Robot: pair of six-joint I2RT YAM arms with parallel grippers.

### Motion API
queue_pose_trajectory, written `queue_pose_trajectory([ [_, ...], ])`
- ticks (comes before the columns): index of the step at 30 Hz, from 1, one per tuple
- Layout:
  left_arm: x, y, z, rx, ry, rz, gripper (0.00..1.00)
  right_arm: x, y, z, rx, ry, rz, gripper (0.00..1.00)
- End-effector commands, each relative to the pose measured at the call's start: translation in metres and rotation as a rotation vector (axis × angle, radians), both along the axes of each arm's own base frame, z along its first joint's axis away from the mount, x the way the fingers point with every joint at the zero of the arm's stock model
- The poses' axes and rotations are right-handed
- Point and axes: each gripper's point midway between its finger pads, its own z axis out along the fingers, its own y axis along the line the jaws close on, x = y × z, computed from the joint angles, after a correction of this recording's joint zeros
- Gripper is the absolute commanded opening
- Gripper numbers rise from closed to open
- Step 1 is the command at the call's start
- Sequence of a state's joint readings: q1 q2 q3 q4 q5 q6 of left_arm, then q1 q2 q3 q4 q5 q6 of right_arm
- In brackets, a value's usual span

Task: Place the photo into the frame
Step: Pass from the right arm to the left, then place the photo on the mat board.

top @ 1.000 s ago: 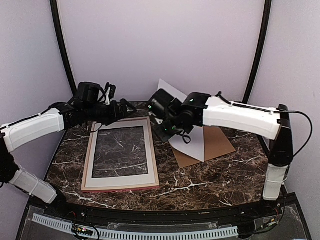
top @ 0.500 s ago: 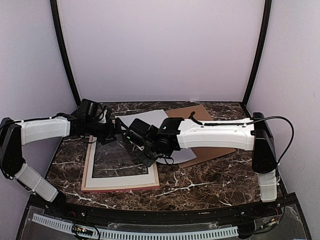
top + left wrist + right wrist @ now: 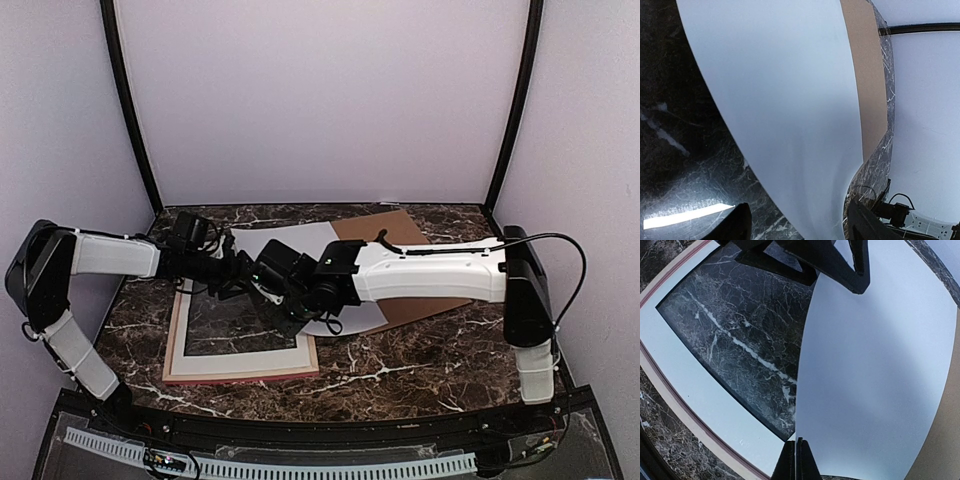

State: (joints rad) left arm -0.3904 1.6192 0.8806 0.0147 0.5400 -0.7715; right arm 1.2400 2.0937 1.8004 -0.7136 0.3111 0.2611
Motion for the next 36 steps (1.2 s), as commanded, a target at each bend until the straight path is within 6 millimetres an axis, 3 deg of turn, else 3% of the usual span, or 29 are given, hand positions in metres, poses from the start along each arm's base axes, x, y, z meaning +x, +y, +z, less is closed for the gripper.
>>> queue_pose_trajectory([
  [1,0.005,-0.006,0.002,-0.052,-0.017,-0.006,0.63,-0.008,0.011,-0.008,0.027,0.021,0.010,0.00],
  [5,0.008,-0.010,0.000,-0.068,-0.020,-0.014,0.48,-0.011,0.013,-0.008,0.035,0.030,0.017,0.00],
  [11,0.010,-0.012,-0.004,-0.077,-0.022,-0.021,0.17,-0.020,0.019,-0.006,0.073,0.067,0.047,0.00],
  [15,0.008,-0.009,-0.004,-0.052,-0.033,-0.034,0.03,-0.028,0.019,-0.002,0.101,0.102,0.072,0.16],
  [17,0.005,-0.005,-0.003,-0.034,-0.039,-0.045,0.00,-0.032,0.018,0.002,0.116,0.113,0.084,0.36],
  [22,-0.010,0.013,0.002,0.039,-0.010,-0.083,0.00,-0.038,0.007,0.018,0.173,0.154,0.113,0.66],
  [23,-0.009,0.018,0.010,0.050,-0.043,-0.097,0.00,-0.039,0.004,0.026,0.200,0.166,0.122,0.70],
  [27,-0.020,0.043,0.024,0.119,-0.055,-0.131,0.00,-0.037,-0.016,0.030,0.254,0.233,0.145,0.77],
  [36,-0.049,0.107,0.024,0.321,0.013,-0.137,0.00,0.017,-0.085,0.006,0.196,0.212,-0.010,0.77],
])
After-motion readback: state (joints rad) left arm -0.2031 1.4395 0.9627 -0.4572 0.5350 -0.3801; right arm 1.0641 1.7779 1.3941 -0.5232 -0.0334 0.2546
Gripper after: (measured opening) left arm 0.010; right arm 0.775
